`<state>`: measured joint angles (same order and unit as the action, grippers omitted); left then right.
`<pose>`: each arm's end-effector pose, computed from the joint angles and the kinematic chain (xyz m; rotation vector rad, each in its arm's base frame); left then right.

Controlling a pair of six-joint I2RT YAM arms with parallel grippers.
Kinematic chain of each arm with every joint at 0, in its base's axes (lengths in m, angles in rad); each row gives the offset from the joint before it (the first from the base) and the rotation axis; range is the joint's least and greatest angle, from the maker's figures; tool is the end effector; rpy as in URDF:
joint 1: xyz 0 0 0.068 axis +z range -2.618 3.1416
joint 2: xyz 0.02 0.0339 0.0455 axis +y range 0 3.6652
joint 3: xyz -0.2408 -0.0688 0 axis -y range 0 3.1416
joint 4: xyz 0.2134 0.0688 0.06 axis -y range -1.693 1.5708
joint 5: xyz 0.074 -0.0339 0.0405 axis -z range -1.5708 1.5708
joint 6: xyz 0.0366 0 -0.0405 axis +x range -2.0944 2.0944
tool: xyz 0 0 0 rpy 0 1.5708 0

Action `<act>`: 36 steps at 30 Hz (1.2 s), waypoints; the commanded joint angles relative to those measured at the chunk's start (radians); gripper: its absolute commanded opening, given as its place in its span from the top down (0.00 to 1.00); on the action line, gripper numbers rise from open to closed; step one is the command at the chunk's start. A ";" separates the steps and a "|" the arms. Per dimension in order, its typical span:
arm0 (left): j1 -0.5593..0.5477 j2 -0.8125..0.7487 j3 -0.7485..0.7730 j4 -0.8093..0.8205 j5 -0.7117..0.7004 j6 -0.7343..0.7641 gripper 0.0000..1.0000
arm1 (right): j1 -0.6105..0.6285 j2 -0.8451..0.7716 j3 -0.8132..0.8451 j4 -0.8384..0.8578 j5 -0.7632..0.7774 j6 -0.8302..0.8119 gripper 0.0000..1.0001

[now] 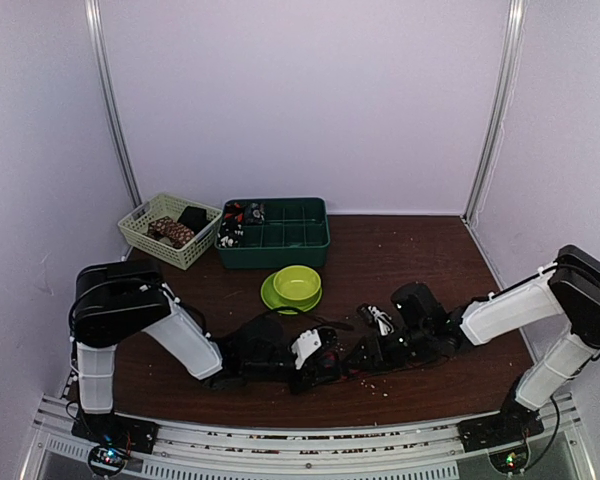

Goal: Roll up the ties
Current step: Roll the tie at the center of the board.

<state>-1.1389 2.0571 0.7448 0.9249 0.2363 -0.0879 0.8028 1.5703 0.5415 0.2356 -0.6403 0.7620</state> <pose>0.1373 -0.3183 0.0940 1.1917 1.7230 -1.0106 0.1606 0.1978 0.1288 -0.4178 2.6671 1.4016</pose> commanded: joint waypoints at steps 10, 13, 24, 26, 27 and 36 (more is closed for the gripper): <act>-0.015 0.032 0.059 -0.287 0.027 0.071 0.69 | 0.031 -0.070 0.028 -0.040 -0.042 0.104 0.54; -0.015 0.031 0.056 -0.290 0.031 0.069 0.69 | 0.038 -0.027 0.056 -0.047 -0.023 0.103 0.52; -0.015 0.023 0.047 -0.299 0.044 0.075 0.69 | 0.027 0.000 0.058 0.062 0.017 0.142 0.57; -0.016 0.019 0.044 -0.299 0.042 0.074 0.69 | 0.020 -0.001 0.040 0.106 0.009 0.164 0.57; -0.015 0.019 0.044 -0.299 0.039 0.073 0.69 | 0.019 0.003 0.037 0.114 0.003 0.165 0.57; -0.015 0.018 0.045 -0.303 0.032 0.073 0.68 | 0.030 0.069 0.023 0.134 -0.044 0.172 0.62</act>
<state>-1.1408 2.0518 0.8139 0.7837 0.2607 -0.0280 0.8238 1.6115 0.5953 0.3199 -0.6613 0.9203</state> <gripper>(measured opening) 0.326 0.373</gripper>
